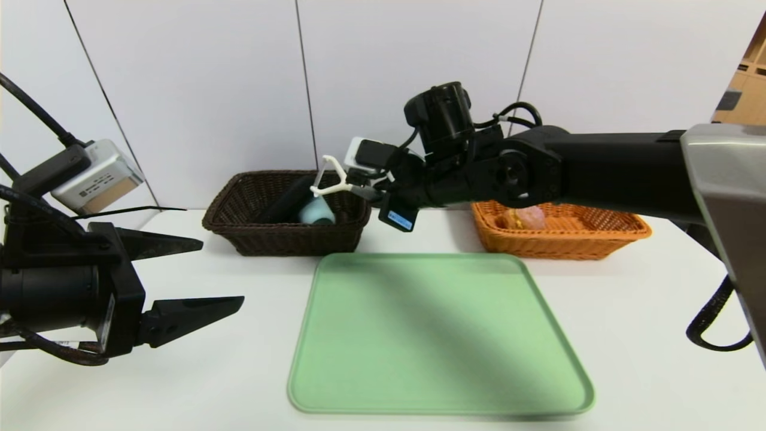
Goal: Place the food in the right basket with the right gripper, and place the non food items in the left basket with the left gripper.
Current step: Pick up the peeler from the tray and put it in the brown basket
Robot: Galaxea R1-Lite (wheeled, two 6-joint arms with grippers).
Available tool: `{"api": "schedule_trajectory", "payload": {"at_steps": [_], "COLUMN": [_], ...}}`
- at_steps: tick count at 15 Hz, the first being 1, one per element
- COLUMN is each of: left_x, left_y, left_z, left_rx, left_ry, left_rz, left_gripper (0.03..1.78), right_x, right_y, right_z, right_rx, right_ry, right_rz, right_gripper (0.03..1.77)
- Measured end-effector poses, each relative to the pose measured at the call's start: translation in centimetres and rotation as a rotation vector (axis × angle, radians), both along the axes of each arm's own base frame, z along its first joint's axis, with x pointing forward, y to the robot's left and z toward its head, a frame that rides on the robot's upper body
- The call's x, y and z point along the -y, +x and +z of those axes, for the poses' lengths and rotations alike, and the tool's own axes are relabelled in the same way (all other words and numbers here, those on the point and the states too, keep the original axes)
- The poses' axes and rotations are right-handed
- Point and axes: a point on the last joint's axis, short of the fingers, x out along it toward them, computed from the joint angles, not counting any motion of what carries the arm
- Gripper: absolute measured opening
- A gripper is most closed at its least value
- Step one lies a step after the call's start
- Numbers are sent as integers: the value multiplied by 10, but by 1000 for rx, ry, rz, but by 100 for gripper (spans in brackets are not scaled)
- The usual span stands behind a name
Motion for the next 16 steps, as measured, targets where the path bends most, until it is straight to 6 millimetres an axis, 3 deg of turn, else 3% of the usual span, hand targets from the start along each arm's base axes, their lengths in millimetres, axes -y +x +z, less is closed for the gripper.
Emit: {"api": "schedule_trajectory", "payload": {"at_steps": [9, 16], "left_x": [-1, -1], "left_y": [-2, -6], "left_z": [-3, -5], "left_rx": [-7, -9], "left_ry": [2, 3], "left_rz": [-1, -3], "left_gripper": [169, 169], "right_x": [-34, -58], "right_y": [13, 7], "right_z": [-6, -13], "right_rx": [221, 235], "right_ry": [150, 292], "right_rz": [-63, -80], "right_gripper": [28, 28]}}
